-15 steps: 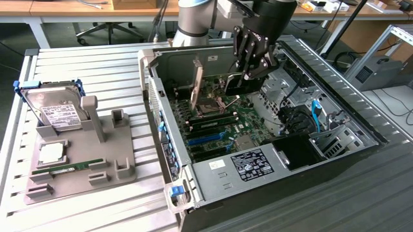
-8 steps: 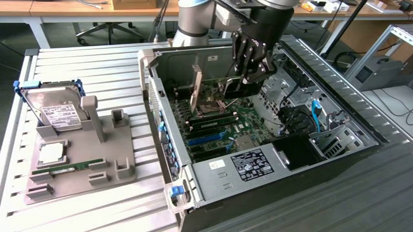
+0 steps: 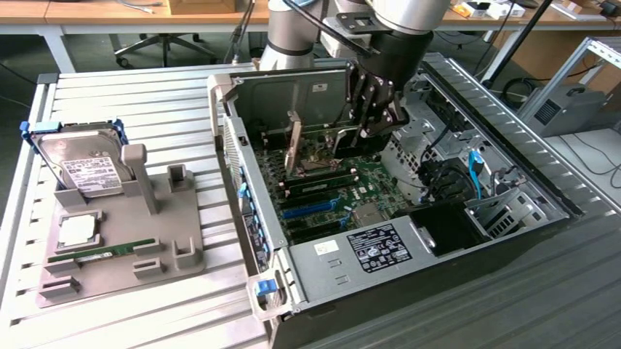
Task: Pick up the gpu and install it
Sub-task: 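Insert the gpu into the slot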
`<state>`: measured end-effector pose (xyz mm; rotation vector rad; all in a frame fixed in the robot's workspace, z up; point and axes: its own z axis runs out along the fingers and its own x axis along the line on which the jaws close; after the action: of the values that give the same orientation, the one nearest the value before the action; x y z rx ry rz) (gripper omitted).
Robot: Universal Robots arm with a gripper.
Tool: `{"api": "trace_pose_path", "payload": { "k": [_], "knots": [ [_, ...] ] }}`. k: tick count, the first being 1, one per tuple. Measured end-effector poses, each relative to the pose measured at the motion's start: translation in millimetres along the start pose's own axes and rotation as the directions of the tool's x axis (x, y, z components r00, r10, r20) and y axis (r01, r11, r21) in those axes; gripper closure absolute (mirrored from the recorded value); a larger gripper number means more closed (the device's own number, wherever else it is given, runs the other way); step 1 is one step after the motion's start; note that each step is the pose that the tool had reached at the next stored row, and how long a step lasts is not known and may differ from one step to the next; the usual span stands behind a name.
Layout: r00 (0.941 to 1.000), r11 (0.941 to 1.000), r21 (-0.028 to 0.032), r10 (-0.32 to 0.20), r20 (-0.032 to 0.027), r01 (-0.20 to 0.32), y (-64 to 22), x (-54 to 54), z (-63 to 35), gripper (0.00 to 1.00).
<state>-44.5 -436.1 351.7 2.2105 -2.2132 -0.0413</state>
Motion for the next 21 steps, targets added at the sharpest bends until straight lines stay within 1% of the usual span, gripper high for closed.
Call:
{"api": "trace_pose_path", "payload": {
  "k": [7, 11, 18, 21],
  "knots": [
    [1.0000, 1.0000, 0.0000, 0.000, 0.0000, 0.000, 0.1, 0.1, 12.6, 0.73],
    [1.0000, 1.0000, 0.0000, 0.000, -0.0001, 0.000, 0.1, 0.8, 13.3, 0.73],
    [1.0000, 1.0000, 0.0000, 0.000, 0.0000, 0.000, 0.1, 14.1, 13.2, 0.73],
    [1.0000, 1.0000, 0.0004, 0.000, 0.0018, 0.000, 0.4, 15.7, 15.1, 0.73]
  ]
}}
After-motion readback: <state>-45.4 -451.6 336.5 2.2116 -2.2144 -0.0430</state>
